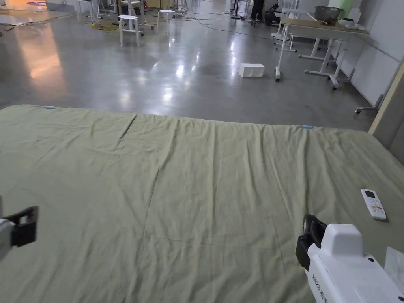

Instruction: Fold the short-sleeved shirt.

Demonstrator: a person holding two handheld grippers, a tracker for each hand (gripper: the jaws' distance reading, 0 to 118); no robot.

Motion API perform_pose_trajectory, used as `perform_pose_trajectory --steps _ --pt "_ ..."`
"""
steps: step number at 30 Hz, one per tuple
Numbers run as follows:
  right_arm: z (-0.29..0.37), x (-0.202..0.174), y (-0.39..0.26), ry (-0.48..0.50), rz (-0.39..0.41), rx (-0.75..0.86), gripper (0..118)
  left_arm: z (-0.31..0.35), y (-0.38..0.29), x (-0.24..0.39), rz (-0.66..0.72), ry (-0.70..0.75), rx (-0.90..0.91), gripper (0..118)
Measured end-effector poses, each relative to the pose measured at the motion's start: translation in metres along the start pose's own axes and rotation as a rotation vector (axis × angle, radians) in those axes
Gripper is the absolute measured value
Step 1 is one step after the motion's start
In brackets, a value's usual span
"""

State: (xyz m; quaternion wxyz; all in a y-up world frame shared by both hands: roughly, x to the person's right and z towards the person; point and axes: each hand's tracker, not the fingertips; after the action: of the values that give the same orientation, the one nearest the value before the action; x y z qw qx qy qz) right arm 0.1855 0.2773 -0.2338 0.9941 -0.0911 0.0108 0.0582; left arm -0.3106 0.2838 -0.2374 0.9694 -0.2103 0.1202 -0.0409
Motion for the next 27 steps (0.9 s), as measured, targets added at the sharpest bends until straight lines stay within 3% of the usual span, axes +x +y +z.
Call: perform_pose_trajectory --steps 5,9,15,21,23,27 --pt "0.003 -0.008 -0.002 -0.011 -0.003 0.024 0 0.014 -0.011 0.068 0.147 -0.076 0.124 29" --pt "0.002 -0.011 -0.004 -0.025 -0.019 0.045 0 0.018 -0.016 0.106 0.177 -0.158 0.171 13" --pt "-0.001 -0.012 -0.009 -0.049 -0.051 0.041 0 0.035 -0.012 0.146 0.113 -0.159 0.222 8" --pt "-0.003 -0.014 -0.010 -0.051 -0.035 0.043 0 0.043 -0.001 0.150 0.058 -0.097 0.259 7" --pt "-0.004 -0.013 -0.010 -0.043 -0.071 0.039 0 0.044 0.001 0.149 0.027 -0.065 0.295 7" --pt "-0.006 -0.013 -0.006 -0.056 -0.042 0.059 0 0.042 0.005 0.144 0.030 -0.054 0.297 7"
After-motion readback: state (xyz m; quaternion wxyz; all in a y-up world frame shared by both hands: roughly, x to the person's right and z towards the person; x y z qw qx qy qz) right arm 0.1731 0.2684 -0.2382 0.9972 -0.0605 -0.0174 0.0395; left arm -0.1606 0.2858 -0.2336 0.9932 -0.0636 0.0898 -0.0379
